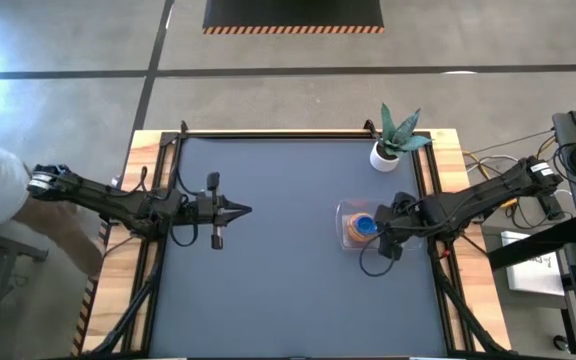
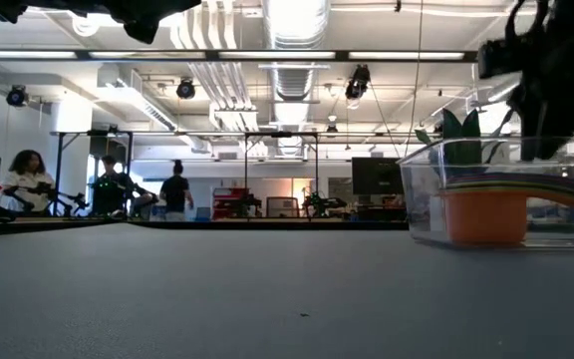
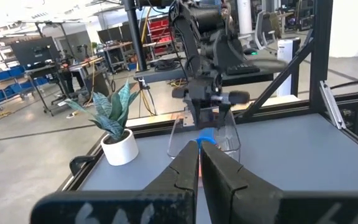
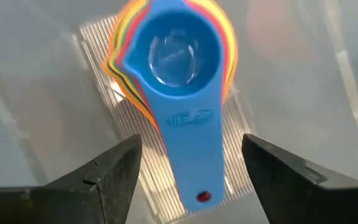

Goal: Nest measuring cups in basket
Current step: Return to Home Position

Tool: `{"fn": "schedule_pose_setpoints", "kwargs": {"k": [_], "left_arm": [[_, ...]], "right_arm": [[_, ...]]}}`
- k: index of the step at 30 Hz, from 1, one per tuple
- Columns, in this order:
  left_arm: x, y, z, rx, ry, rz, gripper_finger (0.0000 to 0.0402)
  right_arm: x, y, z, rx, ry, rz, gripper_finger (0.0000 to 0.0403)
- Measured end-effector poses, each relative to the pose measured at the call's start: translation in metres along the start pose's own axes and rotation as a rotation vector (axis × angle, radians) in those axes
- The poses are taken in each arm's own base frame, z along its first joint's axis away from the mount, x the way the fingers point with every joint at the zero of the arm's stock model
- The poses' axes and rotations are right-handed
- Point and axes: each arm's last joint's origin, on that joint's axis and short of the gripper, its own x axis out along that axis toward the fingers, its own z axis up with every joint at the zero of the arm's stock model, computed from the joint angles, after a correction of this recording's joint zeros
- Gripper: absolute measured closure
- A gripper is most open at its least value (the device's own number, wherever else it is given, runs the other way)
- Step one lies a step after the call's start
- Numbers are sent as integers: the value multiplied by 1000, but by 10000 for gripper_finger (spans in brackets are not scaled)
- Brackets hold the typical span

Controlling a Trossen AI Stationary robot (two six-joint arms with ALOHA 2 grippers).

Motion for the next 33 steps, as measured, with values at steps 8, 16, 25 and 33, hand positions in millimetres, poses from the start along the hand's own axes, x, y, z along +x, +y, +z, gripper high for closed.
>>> {"fn": "schedule_pose_setpoints", "kwargs": {"k": [8,16,25,33], "left_arm": [[-13,7,13,47,39,-6,402],[-48,22,18,23,-83,-5,402],[-62,38,4,-27,-154,-109,402],[-61,65,-13,-124,-97,-24,402]], "right_arm": [[-48,8,33,46,-346,-14,173],[-85,0,27,-126,-729,138,313],[-119,-67,-41,-51,-1069,314,392],[-114,-94,-81,-135,-1239,432,394]]}}
